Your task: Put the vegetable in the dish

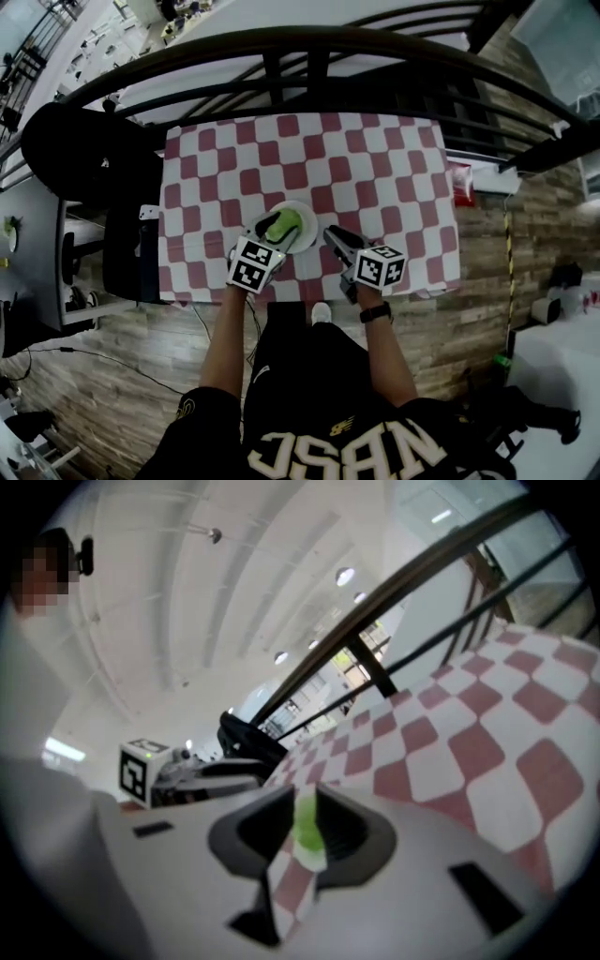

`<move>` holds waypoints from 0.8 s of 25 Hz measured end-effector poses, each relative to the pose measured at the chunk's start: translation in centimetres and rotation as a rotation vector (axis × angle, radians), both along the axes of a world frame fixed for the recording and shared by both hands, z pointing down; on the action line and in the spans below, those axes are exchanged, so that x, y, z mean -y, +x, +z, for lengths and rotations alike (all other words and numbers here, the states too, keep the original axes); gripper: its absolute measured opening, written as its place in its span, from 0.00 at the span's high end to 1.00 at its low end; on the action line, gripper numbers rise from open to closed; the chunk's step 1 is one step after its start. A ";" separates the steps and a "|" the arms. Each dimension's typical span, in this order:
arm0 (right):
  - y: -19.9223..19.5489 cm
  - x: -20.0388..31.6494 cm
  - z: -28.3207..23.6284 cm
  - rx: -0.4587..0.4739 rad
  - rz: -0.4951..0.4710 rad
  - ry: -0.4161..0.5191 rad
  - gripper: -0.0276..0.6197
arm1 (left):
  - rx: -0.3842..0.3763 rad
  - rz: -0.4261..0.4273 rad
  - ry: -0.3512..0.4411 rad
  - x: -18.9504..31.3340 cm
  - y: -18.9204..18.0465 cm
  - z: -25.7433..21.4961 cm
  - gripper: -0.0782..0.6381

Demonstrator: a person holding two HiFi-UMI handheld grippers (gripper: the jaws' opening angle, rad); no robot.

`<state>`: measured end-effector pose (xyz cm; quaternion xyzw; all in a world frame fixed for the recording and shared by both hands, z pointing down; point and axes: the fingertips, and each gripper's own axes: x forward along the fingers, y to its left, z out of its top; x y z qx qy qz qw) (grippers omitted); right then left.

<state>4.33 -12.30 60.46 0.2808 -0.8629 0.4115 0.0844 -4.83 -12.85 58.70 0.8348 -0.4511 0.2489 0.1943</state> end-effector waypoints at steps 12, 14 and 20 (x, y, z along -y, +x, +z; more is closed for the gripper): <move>0.7 0.6 -20.6 -0.117 0.052 0.611 0.93 | -0.222 -0.282 0.386 -2.4 0.2 -20.1 0.84; 0.9 0.1 -22.8 -0.137 0.068 0.666 0.93 | -0.263 -0.302 0.431 -3.2 0.4 -22.3 0.86; 2.2 -1.4 -26.0 -0.200 0.137 0.742 0.93 | -0.139 -0.327 0.668 -5.8 1.6 -26.3 0.87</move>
